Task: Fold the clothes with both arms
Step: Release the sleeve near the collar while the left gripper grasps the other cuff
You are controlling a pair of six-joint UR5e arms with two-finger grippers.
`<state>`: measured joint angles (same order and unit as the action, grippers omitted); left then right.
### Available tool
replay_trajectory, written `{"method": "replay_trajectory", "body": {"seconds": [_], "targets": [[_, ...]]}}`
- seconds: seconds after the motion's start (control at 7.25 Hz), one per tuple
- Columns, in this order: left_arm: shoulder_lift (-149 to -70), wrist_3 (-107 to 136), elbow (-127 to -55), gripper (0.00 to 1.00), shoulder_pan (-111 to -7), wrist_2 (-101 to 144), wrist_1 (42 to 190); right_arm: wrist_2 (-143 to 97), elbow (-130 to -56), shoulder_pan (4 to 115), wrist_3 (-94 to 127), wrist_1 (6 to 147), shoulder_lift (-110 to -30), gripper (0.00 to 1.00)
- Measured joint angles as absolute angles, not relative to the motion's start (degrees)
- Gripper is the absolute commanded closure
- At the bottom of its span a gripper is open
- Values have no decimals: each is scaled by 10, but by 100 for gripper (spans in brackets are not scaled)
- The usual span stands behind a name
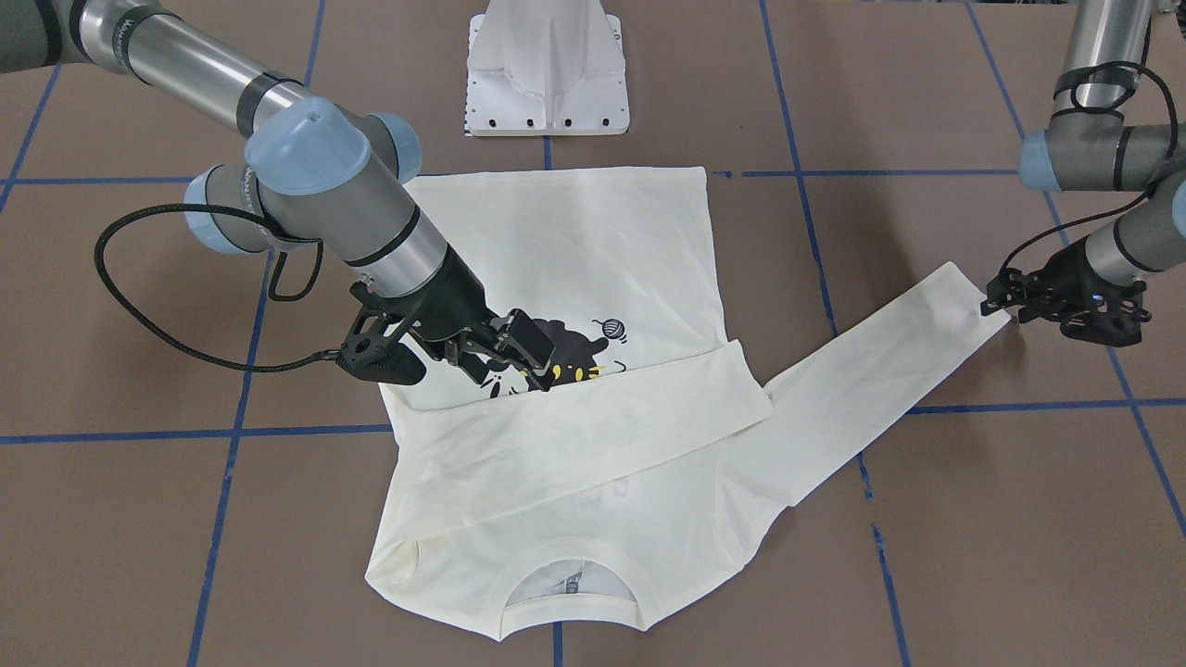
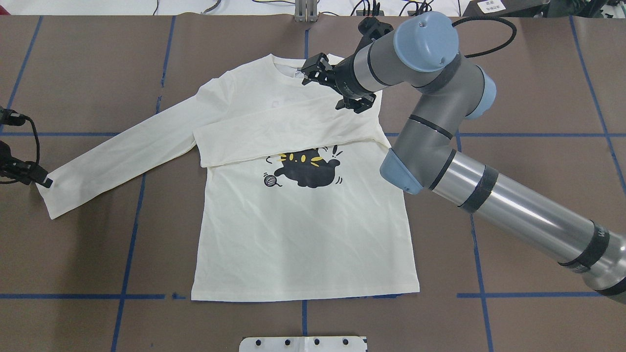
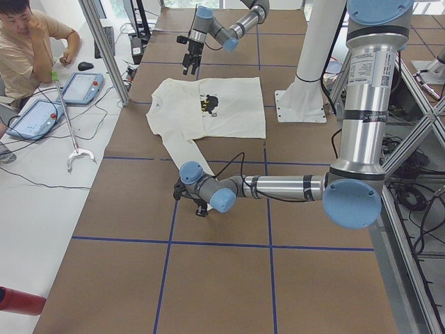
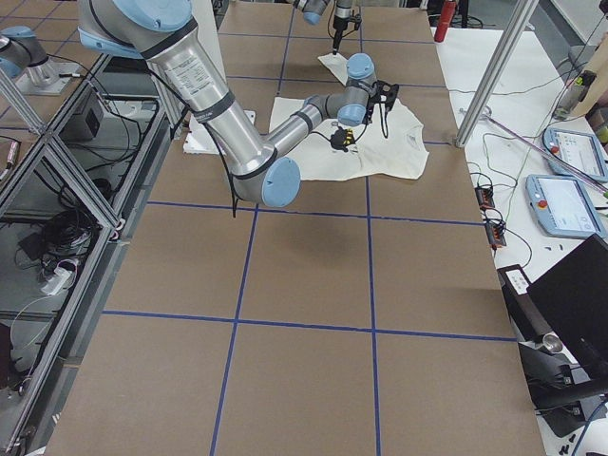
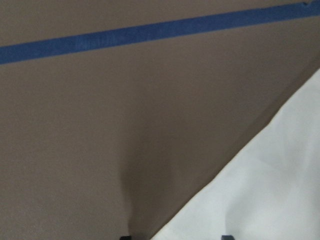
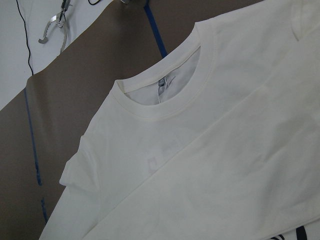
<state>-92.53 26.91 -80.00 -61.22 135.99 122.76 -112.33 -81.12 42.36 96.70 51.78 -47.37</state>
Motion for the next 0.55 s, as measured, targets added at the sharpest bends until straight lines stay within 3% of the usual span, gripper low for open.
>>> {"method": "replay_trajectory", "body": {"seconds": [0.55], "targets": [[-930,271,-803,100,-610,1362,1227,-1122,-811,420,967,517,-477,1]]}}
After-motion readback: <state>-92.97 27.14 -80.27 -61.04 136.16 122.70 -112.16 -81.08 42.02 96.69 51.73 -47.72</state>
